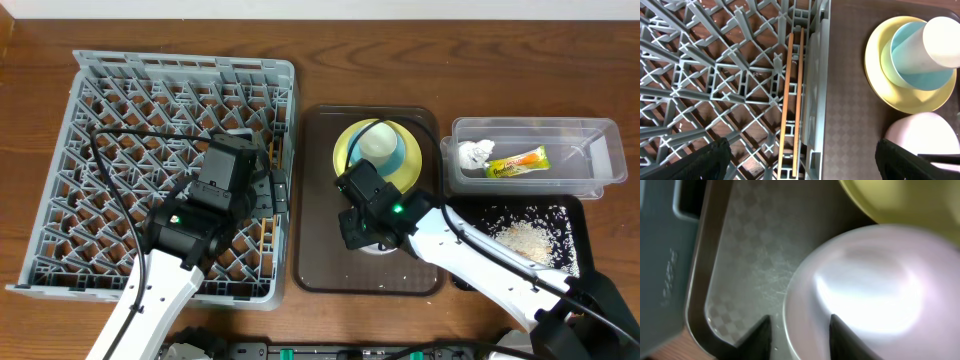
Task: Sort waste into correct bins and load items into the dishwasher
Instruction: 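Carry the bowl left and set it down on the brown tray, then open the right gripper and withdraw it over the black tray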
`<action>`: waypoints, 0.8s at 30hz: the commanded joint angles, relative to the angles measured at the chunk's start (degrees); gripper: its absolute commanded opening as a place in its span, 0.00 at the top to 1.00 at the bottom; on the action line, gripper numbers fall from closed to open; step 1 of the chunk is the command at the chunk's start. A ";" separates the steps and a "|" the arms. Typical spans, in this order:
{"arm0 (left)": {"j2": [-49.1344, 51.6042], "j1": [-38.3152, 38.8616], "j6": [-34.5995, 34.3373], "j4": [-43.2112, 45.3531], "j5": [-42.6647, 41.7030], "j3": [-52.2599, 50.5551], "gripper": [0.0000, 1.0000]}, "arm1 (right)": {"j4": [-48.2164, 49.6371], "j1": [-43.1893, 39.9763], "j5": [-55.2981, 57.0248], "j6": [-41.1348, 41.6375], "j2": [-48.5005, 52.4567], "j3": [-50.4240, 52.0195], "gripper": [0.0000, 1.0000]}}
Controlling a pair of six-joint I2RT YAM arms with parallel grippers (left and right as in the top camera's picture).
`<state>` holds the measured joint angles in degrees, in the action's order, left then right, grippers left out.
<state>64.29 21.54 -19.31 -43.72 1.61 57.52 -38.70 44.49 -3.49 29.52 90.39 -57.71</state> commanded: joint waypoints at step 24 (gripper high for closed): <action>0.24 0.13 -1.86 1.99 -14.88 0.55 0.07 | -27.28 -38.80 5.62 -7.96 -30.36 -8.66 0.01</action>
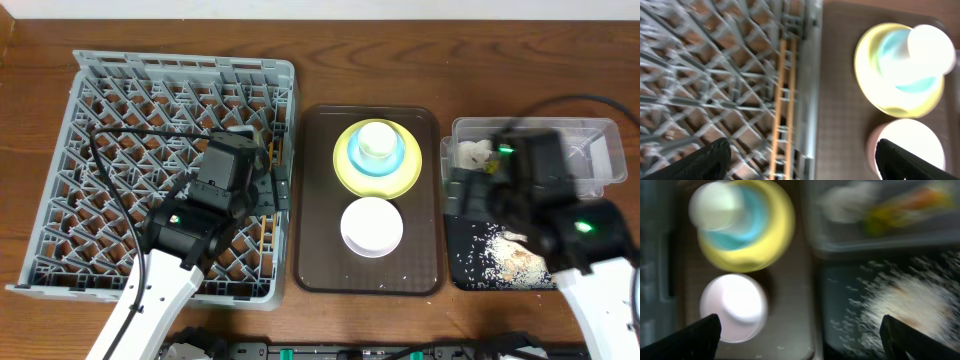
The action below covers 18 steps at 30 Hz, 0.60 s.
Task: Sort waste into correct bins and load items into the dishwasher
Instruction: 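Open the right gripper and withdraw it over the black tray, then reach the left gripper to the white bowl and grasp its rim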
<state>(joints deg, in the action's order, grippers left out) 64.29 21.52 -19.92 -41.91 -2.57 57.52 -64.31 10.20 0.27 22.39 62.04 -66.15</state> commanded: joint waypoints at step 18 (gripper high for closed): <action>10.49 15.23 -3.78 9.99 -18.99 -0.94 0.02 | -5.35 -12.41 1.84 -0.83 -4.17 -0.20 0.01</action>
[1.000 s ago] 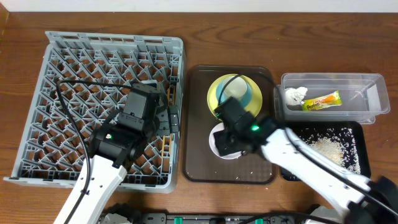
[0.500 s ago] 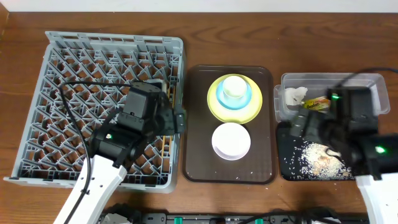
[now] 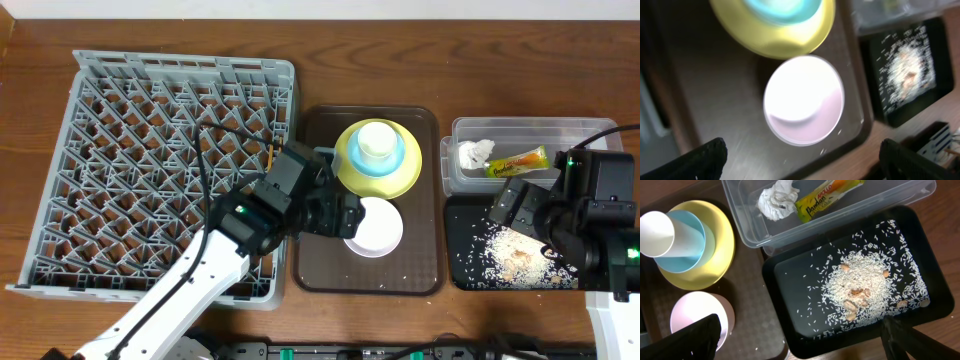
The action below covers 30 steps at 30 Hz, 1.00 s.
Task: Sort waste into correct bins and load items into the dishwasher
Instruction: 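Reach the left gripper to the white bowl and grasp its rim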
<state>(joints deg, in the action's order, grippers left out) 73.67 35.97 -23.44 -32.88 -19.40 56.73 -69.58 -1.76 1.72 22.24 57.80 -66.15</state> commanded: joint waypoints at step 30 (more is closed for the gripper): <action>21.33 27.02 -4.72 13.97 26.64 -0.26 0.76 | -0.09 -0.48 0.39 -0.66 0.07 -0.20 0.01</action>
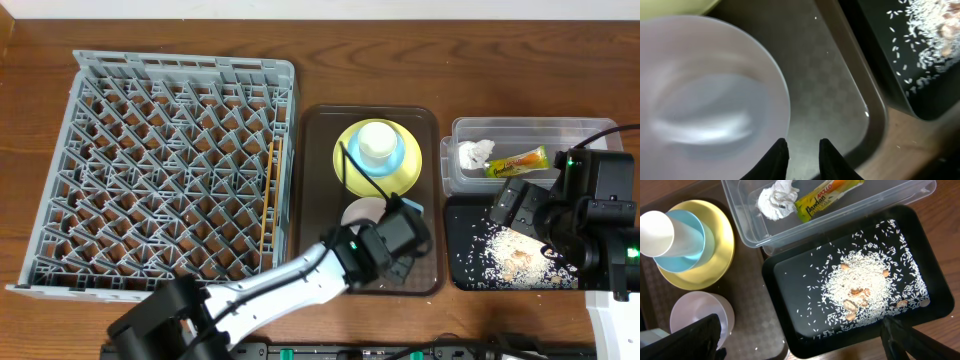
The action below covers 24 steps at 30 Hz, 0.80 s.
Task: Sort waste into correct bins and load items into the dishwasher
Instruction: 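Reach the left gripper to the white bowl and grasp its rim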
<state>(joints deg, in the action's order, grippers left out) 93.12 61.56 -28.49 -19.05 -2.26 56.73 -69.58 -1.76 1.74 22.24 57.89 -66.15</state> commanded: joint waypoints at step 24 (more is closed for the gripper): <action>1.20 1.92 0.33 -3.91 9.35 1.36 0.92 | -0.09 -0.46 0.37 -0.68 -0.02 -0.20 0.01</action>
<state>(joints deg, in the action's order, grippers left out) 98.80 63.77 -28.32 -21.45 10.20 56.73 -69.58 -1.76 1.74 22.22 57.91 -66.15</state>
